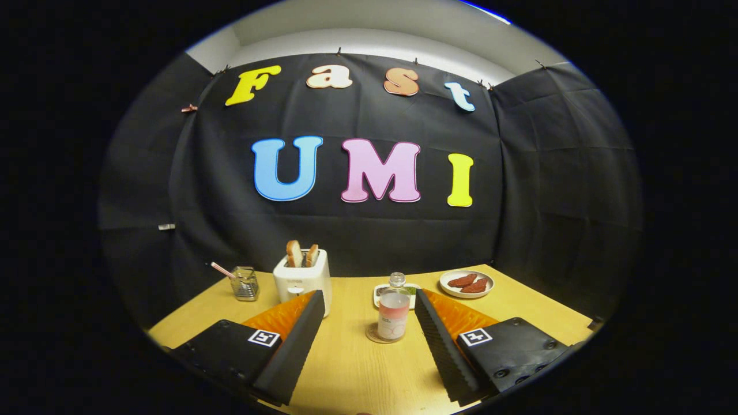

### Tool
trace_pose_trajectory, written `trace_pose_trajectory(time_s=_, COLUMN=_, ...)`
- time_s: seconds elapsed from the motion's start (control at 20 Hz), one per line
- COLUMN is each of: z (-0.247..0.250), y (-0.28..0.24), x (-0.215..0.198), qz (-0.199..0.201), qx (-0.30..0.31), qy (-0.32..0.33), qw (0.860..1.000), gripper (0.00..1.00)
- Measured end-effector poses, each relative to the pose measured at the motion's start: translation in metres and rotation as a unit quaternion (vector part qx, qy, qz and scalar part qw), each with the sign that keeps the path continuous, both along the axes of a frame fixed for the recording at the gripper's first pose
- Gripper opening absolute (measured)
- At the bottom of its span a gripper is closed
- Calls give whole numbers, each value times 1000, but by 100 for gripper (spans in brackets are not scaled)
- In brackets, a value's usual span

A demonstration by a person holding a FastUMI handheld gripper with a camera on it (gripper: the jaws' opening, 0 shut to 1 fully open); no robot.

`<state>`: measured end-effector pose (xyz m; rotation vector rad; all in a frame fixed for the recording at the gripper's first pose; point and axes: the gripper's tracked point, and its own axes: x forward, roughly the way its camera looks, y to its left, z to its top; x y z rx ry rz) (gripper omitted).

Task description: Take the bottle from table, then pour the juice into the cup, finally place the bottle on the coaster

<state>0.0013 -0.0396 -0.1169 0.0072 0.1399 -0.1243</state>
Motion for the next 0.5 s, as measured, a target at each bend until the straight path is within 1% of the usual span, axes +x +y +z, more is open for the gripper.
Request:
trace_pose_trajectory(time_s=0.2, z=34, y=12, x=-8, qz=15, qx=1, qy=-24, qw=1000, gripper=97)
trace_pose_trajectory(time_s=0.5, z=54, y=15, x=-12, qz=8, qx=0, qy=-37, qw=999, gripper=97)
